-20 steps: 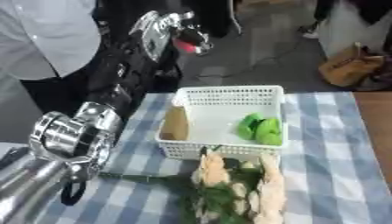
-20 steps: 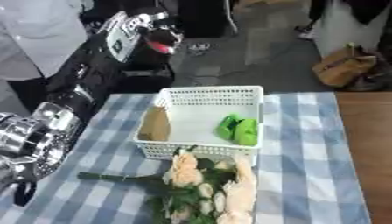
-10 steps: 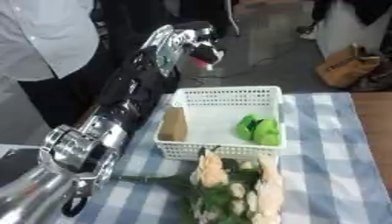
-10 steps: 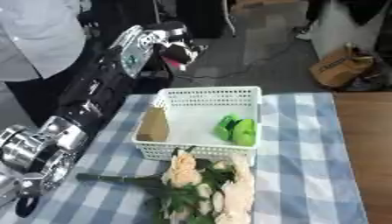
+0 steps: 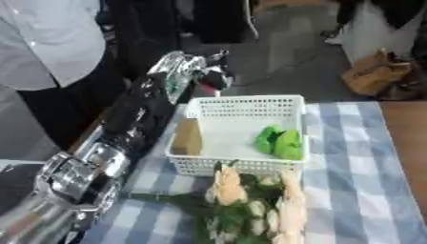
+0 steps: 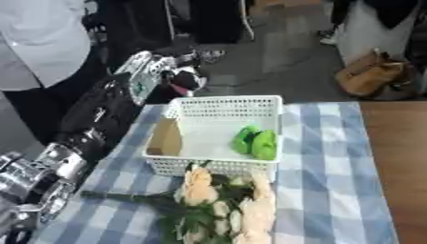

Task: Pick up objects on the table and place them in the box.

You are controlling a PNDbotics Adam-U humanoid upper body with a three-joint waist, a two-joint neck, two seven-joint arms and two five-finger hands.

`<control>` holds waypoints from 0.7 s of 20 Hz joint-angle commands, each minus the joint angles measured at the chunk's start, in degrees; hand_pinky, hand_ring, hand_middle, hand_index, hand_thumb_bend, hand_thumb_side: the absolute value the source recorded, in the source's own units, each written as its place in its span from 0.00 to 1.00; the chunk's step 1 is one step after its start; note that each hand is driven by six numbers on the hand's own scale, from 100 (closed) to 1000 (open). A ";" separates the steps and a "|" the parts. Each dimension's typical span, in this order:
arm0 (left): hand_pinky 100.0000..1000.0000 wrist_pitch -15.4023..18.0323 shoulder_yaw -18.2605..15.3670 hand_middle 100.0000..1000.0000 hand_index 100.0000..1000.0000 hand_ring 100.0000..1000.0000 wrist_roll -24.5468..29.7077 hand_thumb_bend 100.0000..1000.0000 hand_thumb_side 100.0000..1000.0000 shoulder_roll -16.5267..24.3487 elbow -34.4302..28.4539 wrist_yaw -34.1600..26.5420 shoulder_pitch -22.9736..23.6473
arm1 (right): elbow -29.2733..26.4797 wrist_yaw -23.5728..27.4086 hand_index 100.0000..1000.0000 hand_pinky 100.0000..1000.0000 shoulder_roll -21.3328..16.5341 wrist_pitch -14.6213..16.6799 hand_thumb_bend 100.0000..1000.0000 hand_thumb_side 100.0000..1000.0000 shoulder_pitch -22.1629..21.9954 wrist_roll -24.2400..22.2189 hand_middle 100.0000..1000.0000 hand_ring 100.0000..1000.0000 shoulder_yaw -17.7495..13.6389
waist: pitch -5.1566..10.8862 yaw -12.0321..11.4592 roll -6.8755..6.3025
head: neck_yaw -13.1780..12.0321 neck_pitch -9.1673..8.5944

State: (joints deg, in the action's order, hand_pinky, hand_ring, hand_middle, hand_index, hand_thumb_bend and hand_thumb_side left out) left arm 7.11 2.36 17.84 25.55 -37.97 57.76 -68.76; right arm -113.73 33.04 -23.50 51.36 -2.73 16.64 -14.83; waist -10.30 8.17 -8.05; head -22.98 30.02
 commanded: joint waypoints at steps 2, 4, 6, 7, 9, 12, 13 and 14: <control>0.00 -0.31 0.27 0.00 0.16 0.00 -3.59 0.00 0.29 -0.21 0.45 1.41 -0.38 | -0.87 0.83 0.55 0.62 -1.25 0.60 0.00 0.92 0.33 0.23 0.52 0.69 -0.55 | 1.24 0.22 0.43 | -0.28 -0.82; 0.00 -0.50 0.45 0.00 0.16 0.00 -4.97 0.00 0.29 -1.35 0.83 2.01 0.05 | -0.87 1.00 0.55 0.62 -1.16 0.60 0.00 0.92 0.46 0.10 0.52 0.69 -0.46 | 1.14 0.51 0.51 | -0.45 -1.08; 0.00 -0.50 0.66 0.00 0.16 0.00 -6.02 0.00 0.29 -2.14 1.25 2.62 0.29 | -0.87 1.16 0.55 0.62 -1.12 0.59 0.00 0.92 0.58 0.01 0.52 0.69 -0.44 | 1.07 0.76 0.52 | -0.57 -1.22; 0.00 -0.51 0.73 0.00 0.16 0.00 -6.38 0.00 0.29 -2.50 1.52 2.87 0.34 | -0.87 1.23 0.55 0.62 -1.10 0.57 0.00 0.92 0.64 -0.04 0.52 0.69 -0.42 | 1.04 0.86 0.51 | -0.62 -1.25; 0.00 -0.40 0.84 0.00 0.16 0.00 -6.79 0.00 0.30 -3.09 1.93 3.24 0.27 | -0.87 1.31 0.55 0.62 -1.07 0.47 0.00 0.92 0.75 -0.18 0.52 0.69 -0.36 | 0.97 1.01 0.46 | -0.63 -1.21; 0.00 -0.10 0.94 0.00 0.17 0.00 -7.27 0.00 0.28 -3.49 2.13 3.56 0.08 | -0.87 1.44 0.55 0.62 -1.11 0.34 0.00 0.92 0.83 -0.30 0.52 0.69 -0.35 | 0.97 1.12 0.40 | -0.66 -1.11; 0.00 0.10 1.02 0.00 0.17 0.00 -7.80 0.00 0.28 -3.59 2.08 3.85 0.02 | -0.87 1.52 0.55 0.62 -1.16 0.32 0.00 0.92 0.86 -0.31 0.52 0.69 -0.36 | 1.00 1.16 0.37 | -0.69 -1.09; 0.00 0.25 1.05 0.00 0.26 0.00 -8.37 0.00 0.24 -3.70 2.10 4.16 0.02 | -0.87 1.61 0.55 0.62 -1.20 0.29 0.00 0.92 0.87 -0.31 0.52 0.69 -0.37 | 1.01 1.21 0.37 | -0.71 -1.15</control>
State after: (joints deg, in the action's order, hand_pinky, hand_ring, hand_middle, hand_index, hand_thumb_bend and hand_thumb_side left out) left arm 7.23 3.37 10.18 21.07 -35.24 61.49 -67.49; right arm -113.73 34.35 -23.50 51.07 -2.22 15.95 -14.81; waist -10.30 9.42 -8.04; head -23.47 29.52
